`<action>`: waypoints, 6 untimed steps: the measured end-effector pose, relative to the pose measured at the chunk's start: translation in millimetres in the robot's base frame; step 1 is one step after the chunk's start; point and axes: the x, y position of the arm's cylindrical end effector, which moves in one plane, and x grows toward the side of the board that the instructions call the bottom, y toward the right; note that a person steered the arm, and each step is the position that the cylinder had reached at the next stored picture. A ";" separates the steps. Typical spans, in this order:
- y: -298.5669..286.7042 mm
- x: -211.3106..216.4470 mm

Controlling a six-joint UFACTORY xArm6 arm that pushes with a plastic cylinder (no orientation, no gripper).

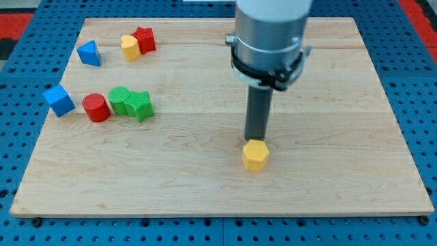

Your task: Move the yellow hexagon to the left of the board

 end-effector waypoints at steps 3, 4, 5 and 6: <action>57.5 76.7; 6.3 63.7; -44.3 45.1; -58.1 22.3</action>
